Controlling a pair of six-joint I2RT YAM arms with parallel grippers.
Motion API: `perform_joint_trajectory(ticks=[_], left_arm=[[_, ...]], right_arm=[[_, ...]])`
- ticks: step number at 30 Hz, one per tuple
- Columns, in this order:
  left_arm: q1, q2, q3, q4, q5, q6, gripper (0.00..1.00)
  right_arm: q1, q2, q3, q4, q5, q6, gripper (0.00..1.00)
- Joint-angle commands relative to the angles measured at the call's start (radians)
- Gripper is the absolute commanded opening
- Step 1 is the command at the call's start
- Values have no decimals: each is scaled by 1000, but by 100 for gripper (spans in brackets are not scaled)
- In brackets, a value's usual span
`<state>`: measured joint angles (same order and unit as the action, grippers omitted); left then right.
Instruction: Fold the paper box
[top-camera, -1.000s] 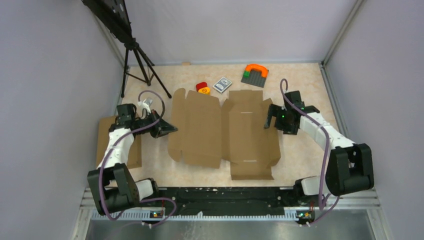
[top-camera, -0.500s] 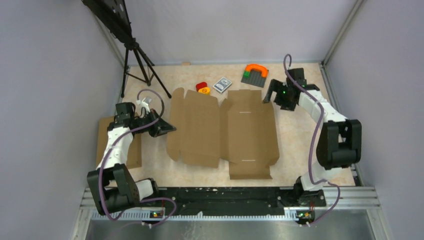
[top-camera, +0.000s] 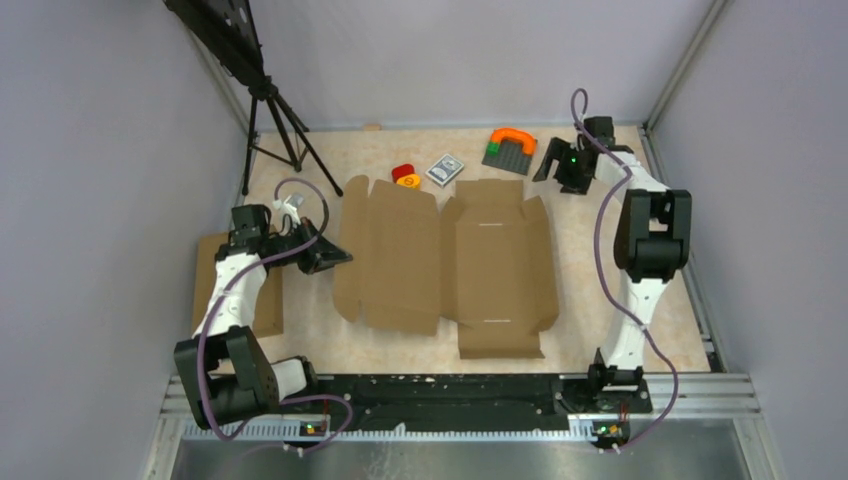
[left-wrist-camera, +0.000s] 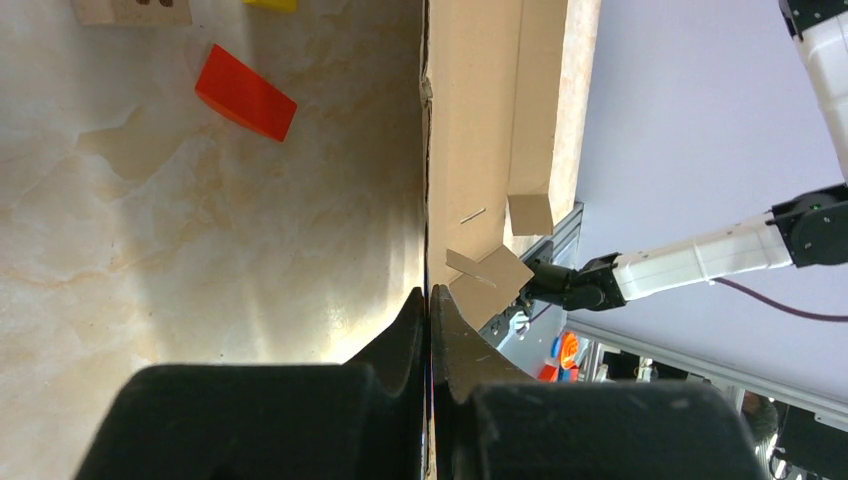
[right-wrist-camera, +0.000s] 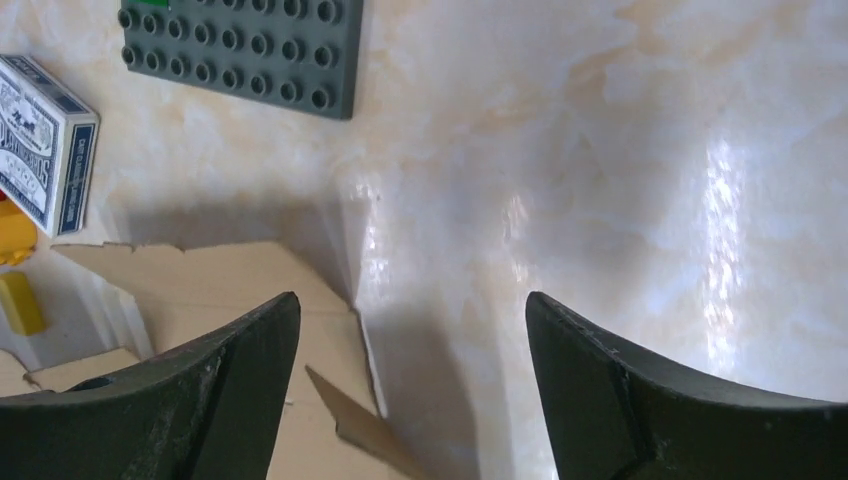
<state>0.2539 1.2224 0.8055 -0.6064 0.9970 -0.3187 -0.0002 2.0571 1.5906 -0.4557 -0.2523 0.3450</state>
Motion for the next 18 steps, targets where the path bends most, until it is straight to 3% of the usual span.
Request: perform_joint_trajectory(ticks=[1,5,9,14,18], left_arm=[[0,2,12,28,9,6,0],[-1,4,6,31,4,5,0],[-1,16,11,34,11,4,0],[-12,35,15,42,20,4,0],[-27,41,14,58,33,-5,0]], right_arm=[[4,79,95,64,-172,-64,81],[5,115,72,169,-345,-75,71],[8,151,65,206,-439,-93,68],[34,181,63,236,-512,-104,68],[50,190,58,244,-545,-98,56]])
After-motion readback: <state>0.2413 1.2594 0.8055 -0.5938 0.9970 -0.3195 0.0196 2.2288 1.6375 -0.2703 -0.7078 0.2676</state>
